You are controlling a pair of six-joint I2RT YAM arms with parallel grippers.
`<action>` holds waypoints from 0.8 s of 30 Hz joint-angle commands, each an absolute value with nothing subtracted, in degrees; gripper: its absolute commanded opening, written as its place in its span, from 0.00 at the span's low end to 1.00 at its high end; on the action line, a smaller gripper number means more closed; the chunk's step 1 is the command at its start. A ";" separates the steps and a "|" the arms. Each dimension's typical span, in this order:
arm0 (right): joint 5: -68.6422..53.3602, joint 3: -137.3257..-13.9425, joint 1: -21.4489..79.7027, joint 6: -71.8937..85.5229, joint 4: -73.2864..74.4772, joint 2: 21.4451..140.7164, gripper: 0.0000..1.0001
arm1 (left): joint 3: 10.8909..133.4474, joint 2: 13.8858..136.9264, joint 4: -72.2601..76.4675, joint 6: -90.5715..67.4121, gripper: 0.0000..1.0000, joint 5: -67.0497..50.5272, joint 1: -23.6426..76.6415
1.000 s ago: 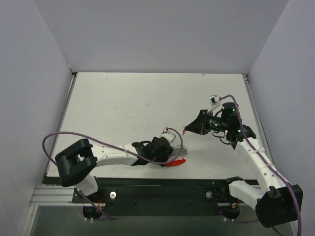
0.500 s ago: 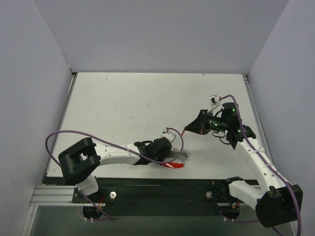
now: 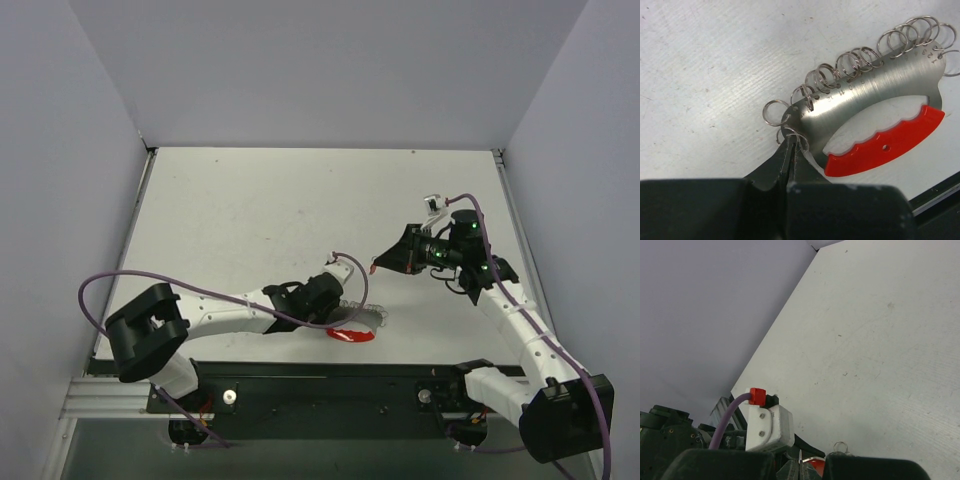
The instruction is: Put the keys on the keyring
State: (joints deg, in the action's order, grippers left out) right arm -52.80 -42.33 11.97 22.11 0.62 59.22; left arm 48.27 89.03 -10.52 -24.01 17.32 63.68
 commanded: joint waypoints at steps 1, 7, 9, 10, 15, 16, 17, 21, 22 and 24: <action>-54.58 -41.84 11.69 22.59 -2.11 58.71 0.00 | 47.46 84.56 -9.93 -22.76 0.03 16.35 62.05; -54.49 -41.84 11.69 22.67 -2.90 59.59 0.00 | 49.65 84.64 -13.27 -24.96 0.45 14.77 62.23; -54.41 -41.84 11.60 22.68 -2.99 59.85 0.00 | 50.79 85.78 -13.88 -26.19 0.47 14.85 62.84; -54.40 -41.92 11.60 22.68 -3.16 60.03 0.00 | 51.24 86.13 -14.32 -26.45 0.47 14.85 63.10; -54.32 -41.92 11.60 22.68 -3.43 60.64 0.00 | 53.00 88.85 -15.64 -27.77 0.45 15.64 64.25; -54.23 -41.92 11.60 22.68 -3.51 60.64 0.00 | 53.43 89.12 -15.47 -27.86 0.44 15.56 64.51; -54.23 -41.92 11.60 22.68 -3.52 60.73 0.00 | 53.52 89.73 -15.64 -28.12 0.43 15.56 64.60; -54.32 -41.75 11.60 22.59 -3.52 60.82 0.00 | 54.05 91.32 -16.35 -28.83 0.41 15.99 64.69; -54.40 -41.84 11.69 22.59 -3.69 60.82 0.00 | 54.14 91.58 -16.70 -29.00 0.41 16.08 64.60; -54.40 -41.75 11.69 22.59 -3.69 60.82 0.00 | 54.32 92.28 -16.70 -29.00 0.41 16.08 64.69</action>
State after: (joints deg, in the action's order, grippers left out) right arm -52.95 -41.85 11.97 22.63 -1.10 60.71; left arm 51.66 91.11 -15.46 -27.86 15.75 64.51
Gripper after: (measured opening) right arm 0.024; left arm 0.414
